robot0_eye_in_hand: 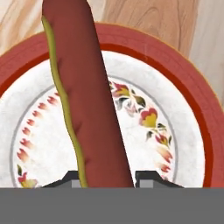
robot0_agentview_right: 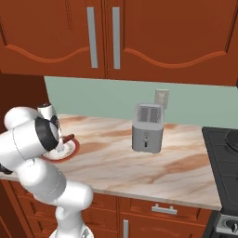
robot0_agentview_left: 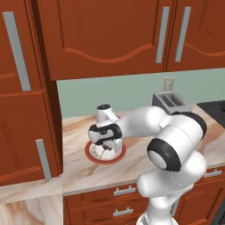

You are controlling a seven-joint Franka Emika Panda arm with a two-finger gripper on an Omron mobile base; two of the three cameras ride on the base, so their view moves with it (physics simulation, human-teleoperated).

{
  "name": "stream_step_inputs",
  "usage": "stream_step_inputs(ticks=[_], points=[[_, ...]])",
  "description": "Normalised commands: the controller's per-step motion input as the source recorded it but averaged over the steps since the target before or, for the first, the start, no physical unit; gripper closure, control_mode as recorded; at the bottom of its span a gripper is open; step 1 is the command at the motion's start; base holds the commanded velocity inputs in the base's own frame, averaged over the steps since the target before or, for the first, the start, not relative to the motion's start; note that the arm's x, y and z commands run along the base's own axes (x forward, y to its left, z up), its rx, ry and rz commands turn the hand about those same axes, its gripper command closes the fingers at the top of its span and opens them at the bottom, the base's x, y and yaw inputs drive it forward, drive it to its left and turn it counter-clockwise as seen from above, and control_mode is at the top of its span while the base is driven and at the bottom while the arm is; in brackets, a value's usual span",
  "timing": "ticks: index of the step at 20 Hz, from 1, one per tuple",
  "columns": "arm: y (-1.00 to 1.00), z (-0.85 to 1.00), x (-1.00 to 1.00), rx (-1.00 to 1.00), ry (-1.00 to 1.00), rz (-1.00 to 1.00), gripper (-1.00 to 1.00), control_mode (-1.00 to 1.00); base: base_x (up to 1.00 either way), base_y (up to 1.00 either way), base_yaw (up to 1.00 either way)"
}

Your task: Place the cold items (peach and lime) from the fridge in one tupperware on the dining counter. Place the warm items (kebab skewer and hot dog) in the stove area in another tupperware.

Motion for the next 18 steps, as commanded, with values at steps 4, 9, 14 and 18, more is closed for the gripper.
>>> stream_step_inputs(ticks=[4,9,14,18], points=[[-0.18,0.59,-0.25,0.0,-0.08,0.0,1.0,-1.0,0.0,0.0,0.0],[-0.3,0.6,-0.31,0.01,-0.02,0.0,1.0,-1.0,0.0,0.0,0.0],[-0.31,0.41,-0.36,0.03,0.0,0.0,1.0,-1.0,0.0,0.0,0.0],[-0.46,0.21,-0.41,0.07,0.0,0.0,1.0,1.0,-0.16,-0.16,0.0]])
